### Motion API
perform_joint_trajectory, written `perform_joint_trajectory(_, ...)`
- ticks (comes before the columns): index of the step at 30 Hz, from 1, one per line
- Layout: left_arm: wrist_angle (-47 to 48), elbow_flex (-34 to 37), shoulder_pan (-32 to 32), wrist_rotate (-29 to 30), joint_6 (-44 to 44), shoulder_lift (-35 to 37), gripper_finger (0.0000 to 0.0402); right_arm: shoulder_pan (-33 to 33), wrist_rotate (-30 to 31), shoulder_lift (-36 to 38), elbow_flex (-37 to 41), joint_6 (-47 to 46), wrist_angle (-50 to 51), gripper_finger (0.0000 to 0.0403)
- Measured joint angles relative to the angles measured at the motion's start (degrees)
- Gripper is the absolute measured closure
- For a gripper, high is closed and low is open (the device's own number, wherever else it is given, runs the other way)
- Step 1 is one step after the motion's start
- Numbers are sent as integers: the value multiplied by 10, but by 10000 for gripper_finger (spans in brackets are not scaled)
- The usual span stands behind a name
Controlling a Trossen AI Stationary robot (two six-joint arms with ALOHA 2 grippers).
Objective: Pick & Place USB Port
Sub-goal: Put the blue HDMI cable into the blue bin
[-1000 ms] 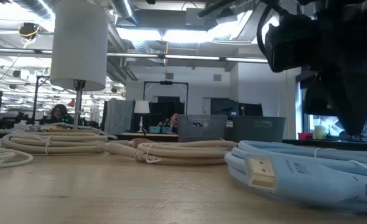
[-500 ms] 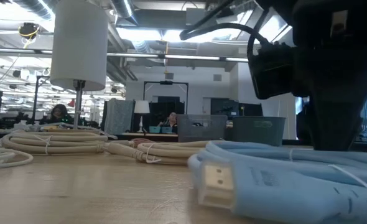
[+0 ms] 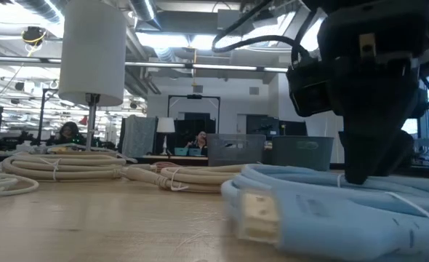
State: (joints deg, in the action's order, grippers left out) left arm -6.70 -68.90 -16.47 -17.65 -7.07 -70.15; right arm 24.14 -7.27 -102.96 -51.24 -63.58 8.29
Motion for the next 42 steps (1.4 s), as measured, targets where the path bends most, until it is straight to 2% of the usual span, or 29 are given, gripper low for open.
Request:
perform_joint_trajectory(4, 0, 0, 0, 0, -3, 0, 181, 0, 2, -6, -1, -7, 9, 294)
perform_joint_trajectory(8, -11, 0, 0, 0, -7, 0, 181, 0, -3, -14, -2, -7, 5, 362)
perform_joint_trajectory(17, -22, 0, 0, 0, -7, 0, 181, 0, -9, -12, -10, 25, 8, 365)
perform_joint_trajectory(21, -22, 0, 0, 0, -7, 0, 181, 0, 7, -8, -59, 72, 94, 366)
perform_joint_trajectory(26, -18, 0, -2, -3, -7, 0, 181, 0, 59, 3, -172, 154, 275, 366)
perform_joint_trajectory(33, -3, 0, -2, -5, 2, 1, 181, -6, 183, 59, -310, 205, 476, 366)
perform_joint_trajectory(38, 9, 0, -2, -9, 3, 2, 181, -18, 298, 138, -359, 207, 546, 366)
perform_joint_trajectory(42, 10, 0, -2, -9, 5, 2, 181, -42, 349, 222, -348, 244, 527, 366)
